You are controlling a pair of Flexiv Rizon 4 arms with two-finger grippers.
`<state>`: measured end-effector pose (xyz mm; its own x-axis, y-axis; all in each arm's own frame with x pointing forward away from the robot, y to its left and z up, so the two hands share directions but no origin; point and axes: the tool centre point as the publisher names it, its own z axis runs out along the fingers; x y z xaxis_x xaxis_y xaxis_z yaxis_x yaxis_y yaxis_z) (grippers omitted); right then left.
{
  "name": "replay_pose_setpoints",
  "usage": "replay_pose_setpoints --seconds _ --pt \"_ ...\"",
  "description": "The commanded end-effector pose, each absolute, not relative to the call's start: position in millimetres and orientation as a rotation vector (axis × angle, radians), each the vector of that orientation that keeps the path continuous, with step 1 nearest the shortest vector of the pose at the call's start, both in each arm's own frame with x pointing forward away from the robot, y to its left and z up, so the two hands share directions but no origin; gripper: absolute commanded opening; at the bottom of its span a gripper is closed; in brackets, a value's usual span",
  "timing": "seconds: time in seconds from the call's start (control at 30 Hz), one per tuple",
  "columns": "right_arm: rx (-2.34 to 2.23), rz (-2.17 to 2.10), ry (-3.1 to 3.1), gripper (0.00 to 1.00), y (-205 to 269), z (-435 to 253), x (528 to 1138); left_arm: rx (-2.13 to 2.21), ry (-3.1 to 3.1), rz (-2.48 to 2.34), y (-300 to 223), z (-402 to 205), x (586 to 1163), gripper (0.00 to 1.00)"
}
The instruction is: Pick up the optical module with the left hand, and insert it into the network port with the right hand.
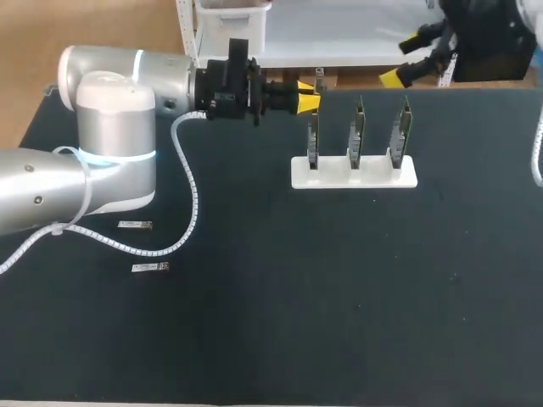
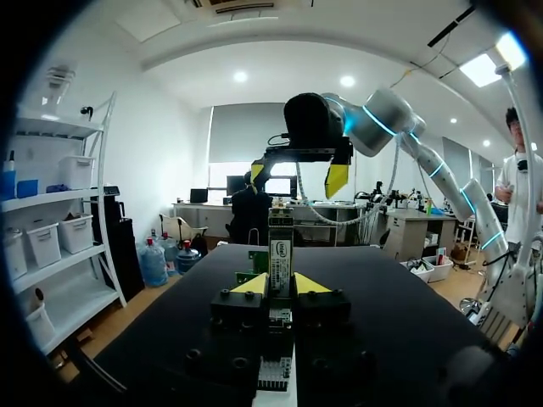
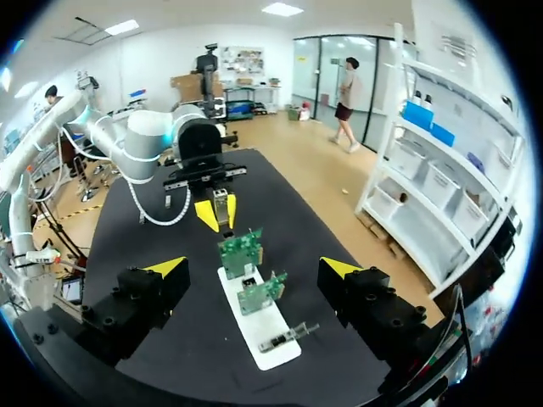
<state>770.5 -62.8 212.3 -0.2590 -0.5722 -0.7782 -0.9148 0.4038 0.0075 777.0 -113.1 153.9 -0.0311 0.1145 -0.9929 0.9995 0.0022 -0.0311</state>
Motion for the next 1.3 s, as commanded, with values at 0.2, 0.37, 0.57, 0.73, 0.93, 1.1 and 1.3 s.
replay_pose_setpoints --seconds 0.2,0.37,0.57,0.73,0.93,1.1,1.3 --pt "-1.506 1.035 1.852 1.00 -35.6 201.4 775.9 1.282 1.316 -1.179 -113.7 153.5 779.2 0.00" --pt "-1.541 1.033 1.825 1.00 -21.2 198.0 774.7 1.282 1.316 -1.179 -113.7 153.5 779.2 0.00" --pt "-1.577 1.052 1.791 1.00 -6.7 196.4 777.0 1.282 1.316 -1.179 -113.7 153.5 779.2 0.00" --pt "-1.610 1.054 1.773 1.00 4.0 193.9 777.7 1.282 1.316 -1.179 -113.7 153.5 779.2 0.00" --pt "-1.571 1.017 1.756 1.00 12.0 195.9 778.7 1.282 1.316 -1.179 -113.7 153.5 779.2 0.00" --pt "-1.539 0.986 1.756 1.00 17.3 196.4 776.8 1.282 1.316 -1.179 -113.7 153.5 779.2 0.00" --pt "-1.517 0.993 1.762 1.00 23.0 194.1 773.9 1.282 1.316 -1.179 -113.7 153.5 779.2 0.00"
